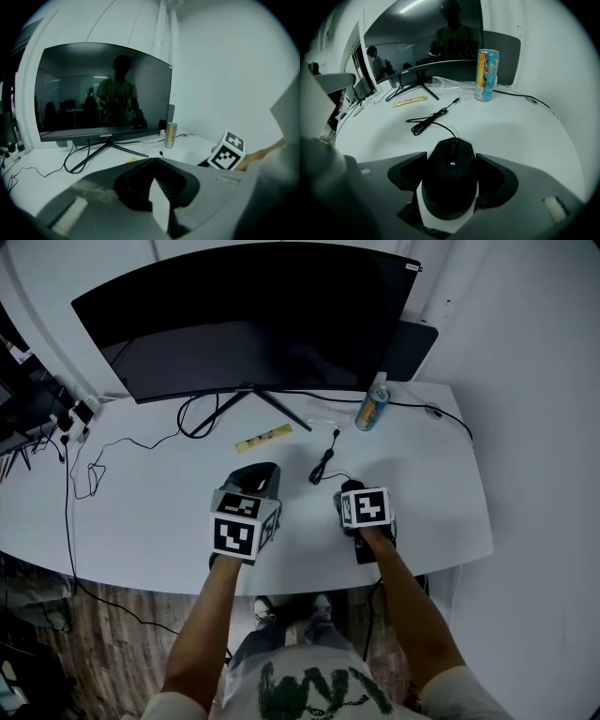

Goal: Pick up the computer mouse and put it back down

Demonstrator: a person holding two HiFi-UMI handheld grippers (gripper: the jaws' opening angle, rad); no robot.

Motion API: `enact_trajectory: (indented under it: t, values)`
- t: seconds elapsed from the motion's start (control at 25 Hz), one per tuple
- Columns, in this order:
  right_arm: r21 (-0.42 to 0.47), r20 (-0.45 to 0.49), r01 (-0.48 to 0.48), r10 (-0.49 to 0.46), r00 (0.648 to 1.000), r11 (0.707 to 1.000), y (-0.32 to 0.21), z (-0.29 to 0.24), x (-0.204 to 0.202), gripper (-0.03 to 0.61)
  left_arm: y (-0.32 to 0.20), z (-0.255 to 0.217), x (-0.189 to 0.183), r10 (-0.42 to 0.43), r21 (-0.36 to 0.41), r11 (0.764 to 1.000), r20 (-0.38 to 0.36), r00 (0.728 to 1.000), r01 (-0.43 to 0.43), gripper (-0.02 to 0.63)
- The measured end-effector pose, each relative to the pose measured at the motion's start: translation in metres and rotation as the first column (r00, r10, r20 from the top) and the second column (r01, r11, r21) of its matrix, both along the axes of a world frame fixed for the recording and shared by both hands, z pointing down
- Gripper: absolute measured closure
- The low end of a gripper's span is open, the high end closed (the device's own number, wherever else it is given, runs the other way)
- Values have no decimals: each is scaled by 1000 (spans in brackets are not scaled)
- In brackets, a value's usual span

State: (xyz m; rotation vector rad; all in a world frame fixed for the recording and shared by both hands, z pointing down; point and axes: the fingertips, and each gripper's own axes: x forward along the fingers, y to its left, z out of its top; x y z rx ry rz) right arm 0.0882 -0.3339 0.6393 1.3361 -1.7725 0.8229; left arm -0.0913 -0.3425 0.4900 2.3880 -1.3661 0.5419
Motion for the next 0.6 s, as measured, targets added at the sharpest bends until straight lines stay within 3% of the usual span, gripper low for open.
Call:
enact_trajectory:
  t: [0.28, 0.6]
  values:
    - [3, 7, -7, 7, 1000, 1000, 0, 1, 0, 262, 6, -6, -3, -5, 8, 1000, 3, 1000, 5, 610]
    - [32, 35, 67, -68, 997, 997, 5, -19, -10, 264, 15, -19, -10, -16, 32, 999, 9, 1000, 16, 610]
